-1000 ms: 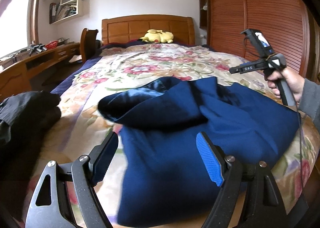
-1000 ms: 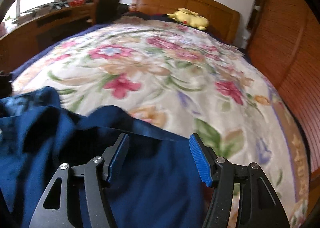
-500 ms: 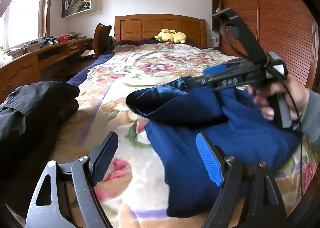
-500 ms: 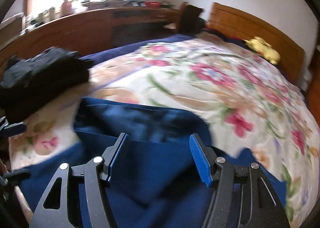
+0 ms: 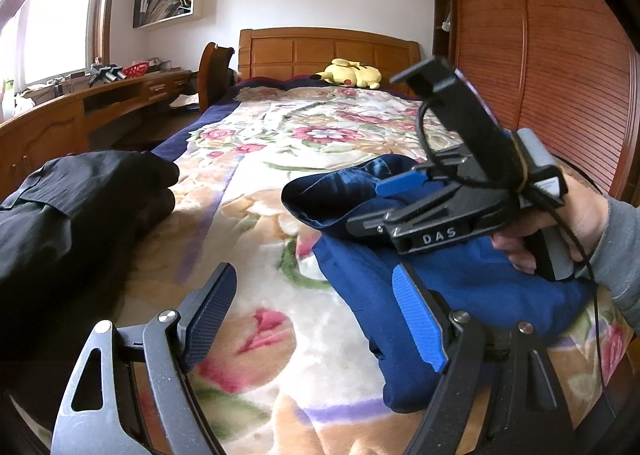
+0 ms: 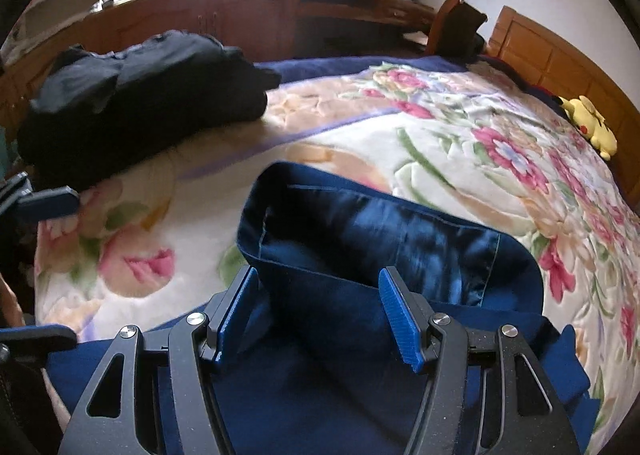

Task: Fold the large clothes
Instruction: 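Grasp the jacket side with the right gripper and fold it over the body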

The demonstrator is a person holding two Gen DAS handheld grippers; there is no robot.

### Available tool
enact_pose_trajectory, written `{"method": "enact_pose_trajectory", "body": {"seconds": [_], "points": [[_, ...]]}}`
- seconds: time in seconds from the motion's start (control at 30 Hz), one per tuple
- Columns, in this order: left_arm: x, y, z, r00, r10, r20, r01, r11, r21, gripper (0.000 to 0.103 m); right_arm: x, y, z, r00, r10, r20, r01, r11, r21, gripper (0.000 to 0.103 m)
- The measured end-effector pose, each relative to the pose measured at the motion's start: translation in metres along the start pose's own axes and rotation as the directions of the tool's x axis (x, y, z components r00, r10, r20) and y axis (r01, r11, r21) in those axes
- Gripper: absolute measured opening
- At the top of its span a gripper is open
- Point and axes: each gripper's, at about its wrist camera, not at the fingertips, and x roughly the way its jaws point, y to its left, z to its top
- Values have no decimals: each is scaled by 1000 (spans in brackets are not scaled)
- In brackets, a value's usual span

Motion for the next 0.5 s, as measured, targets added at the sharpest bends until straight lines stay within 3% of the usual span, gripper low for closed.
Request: {"method": "enact_pose_trajectory", "body": {"seconds": [0.07,0.13,0.2,0.27,0.4,0.5], "points": [[0,0,0,1000,0,0,0,1000,0,81,8,2,2,1000,-7,-20,7,1000,-9,64],[0,0,0,1000,0,0,0,1000,0,81,12,1,3,999,-9,-32,8,1000,-25,48],[0,0,0,1000,0,-1,0,1000,0,81,14,3,2,999,4,-43,-6,999,-47,18],[0,0,0,1000,-1,-2,1,1000,0,81,14,5,4,999,2,-50,-5,997,-76,6],[3,-2,0,1000,-5,-4,5,1000,4,81,4,-4,14,998,-56,31,58,996,-72,3],[6,-6,0,1000,-6,-12,6,1000,13,81,-1,-18,30,983,-152,99,156,987,-28,3]]}}
